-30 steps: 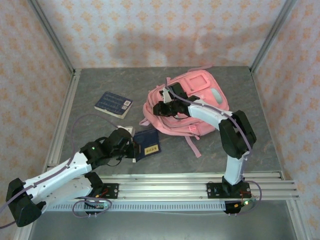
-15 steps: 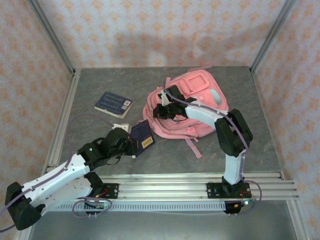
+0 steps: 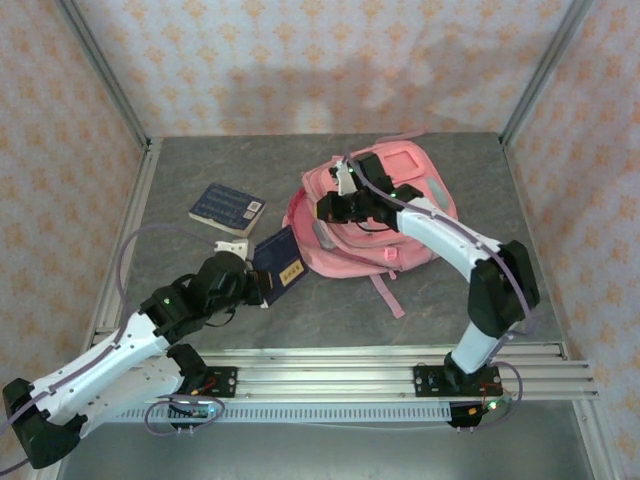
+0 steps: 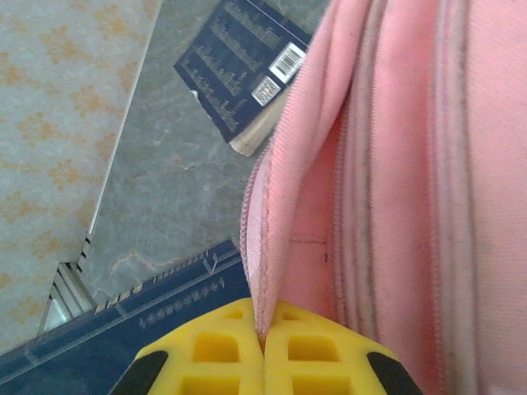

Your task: Pack books, pencil case, and school supplies into a backpack

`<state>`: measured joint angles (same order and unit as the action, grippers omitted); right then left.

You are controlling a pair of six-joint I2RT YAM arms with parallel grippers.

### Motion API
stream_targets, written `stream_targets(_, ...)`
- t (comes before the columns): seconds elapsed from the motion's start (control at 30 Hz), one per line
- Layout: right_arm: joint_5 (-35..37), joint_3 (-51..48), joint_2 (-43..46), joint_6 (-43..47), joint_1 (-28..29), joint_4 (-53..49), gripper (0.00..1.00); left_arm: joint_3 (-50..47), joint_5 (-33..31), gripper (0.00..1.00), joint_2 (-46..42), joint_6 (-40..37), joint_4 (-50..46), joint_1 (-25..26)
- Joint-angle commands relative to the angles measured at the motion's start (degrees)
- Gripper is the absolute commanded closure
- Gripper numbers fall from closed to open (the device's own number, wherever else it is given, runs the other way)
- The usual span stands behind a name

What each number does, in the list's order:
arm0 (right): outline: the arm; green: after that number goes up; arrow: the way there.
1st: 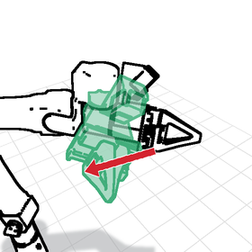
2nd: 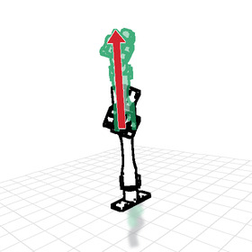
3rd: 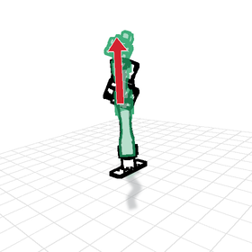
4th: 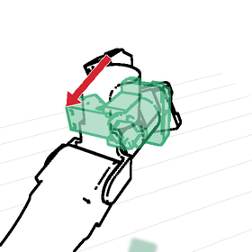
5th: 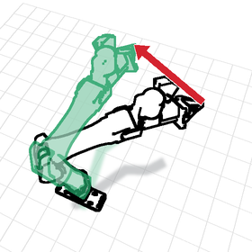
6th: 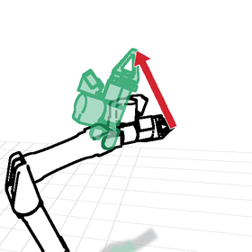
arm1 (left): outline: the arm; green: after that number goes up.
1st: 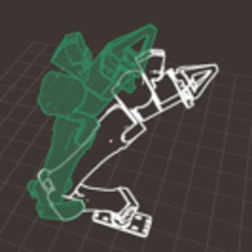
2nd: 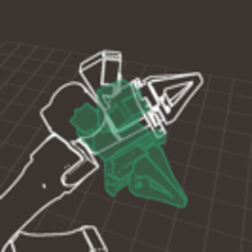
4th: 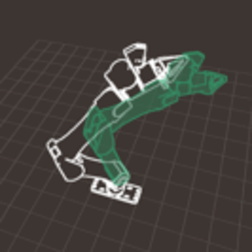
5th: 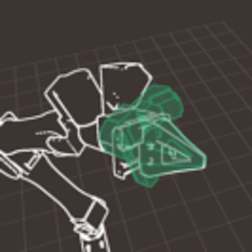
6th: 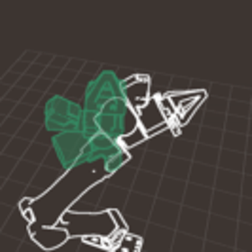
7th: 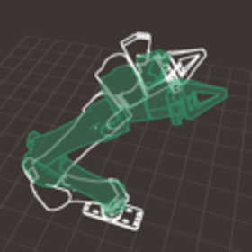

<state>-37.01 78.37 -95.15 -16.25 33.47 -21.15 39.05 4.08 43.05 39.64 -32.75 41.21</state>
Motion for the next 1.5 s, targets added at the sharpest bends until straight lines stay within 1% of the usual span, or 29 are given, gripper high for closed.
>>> stream_targets(0.0, -0.64, 1.65, 6.29, 4.56, -0.25, -3.54, 1.00, 4.55, 0.57, 1.00, 2.21, 0.96, 4.60, -1.63)
stream_targets(0.07, -0.61, 0.45, 8.54, 4.71, -1.37, -3.06, 1.00, 7.15, 1.22, 1.00, 4.80, 1.06, 6.15, -2.05)
stream_targets(0.13, -2.10, -1.16, 10.50, 4.28, -2.70, -1.66, 1.00, 9.85, 1.84, 1.00, 7.90, 1.29, 8.25, -2.27)
stream_targets(0.23, -3.59, -3.42, 12.78, 2.86, -4.43, 0.70, 1.00, 12.85, 4.23, 1.00, 12.60, 2.64, 12.39, -2.88)
stream_targets(0.43, -7.63, -6.03, 15.32, -0.87, -7.62, 6.14, 1.00, 14.14, 9.52, 1.00, 21.61, 8.36, 23.24, -2.89)
stream_targets(0.6, -10.12, -5.55, 15.08, -2.29, -9.29, 7.25, 1.00, 11.79, 13.11, 1.00, 27.22, 14.85, 36.35, -2.90)
stream_targets(0.77, -10.80, -4.93, 14.52, -3.62, -9.50, 8.56, 1.00, 11.02, 14.99, 1.00, 33.16, 20.84, 46.13, -2.90)
stream_targets(0.87, -12.03, -4.58, 13.88, -4.97, -9.52, 10.17, 1.00, 11.67, 14.64, 1.00, 36.75, 22.83, 49.45, -2.89)
stream_targets(1.07, -12.33, -4.36, 12.61, -6.48, -9.57, 11.93, 1.00, 15.17, 13.37, 1.00, 44.84, 23.21, 55.11, -2.98)
stream_targets(1.17, -12.38, -4.28, 11.76, -7.06, -9.57, 12.94, 1.00, 19.06, 16.33, 1.00, 52.10, 24.32, 59.13, -2.98)
stream_targets(1.3, -10.66, -5.06, 10.88, -7.81, -9.57, 13.61, 1.00, 23.69, 19.68, 1.00, 61.36, 28.23, 63.42, -2.98)
stream_targets(1.33, -10.47, -5.77, 10.79, -8.21, -9.57, 14.57, 1.00, 24.70, 19.82, 0.96, 62.67, 28.62, 63.07, -2.98)
stream_targets(1.43, -8.75, -7.81, 10.55, -9.13, -9.56, 16.80, 1.00, 27.61, 20.31, 0.71, 65.70, 28.48, 60.46, -2.98)
stream_targets(1.47, -8.16, -8.24, 10.41, -9.05, -9.56, 17.02, 1.00, 28.20, 20.40, 0.56, 66.02, 28.26, 59.70, -2.98)
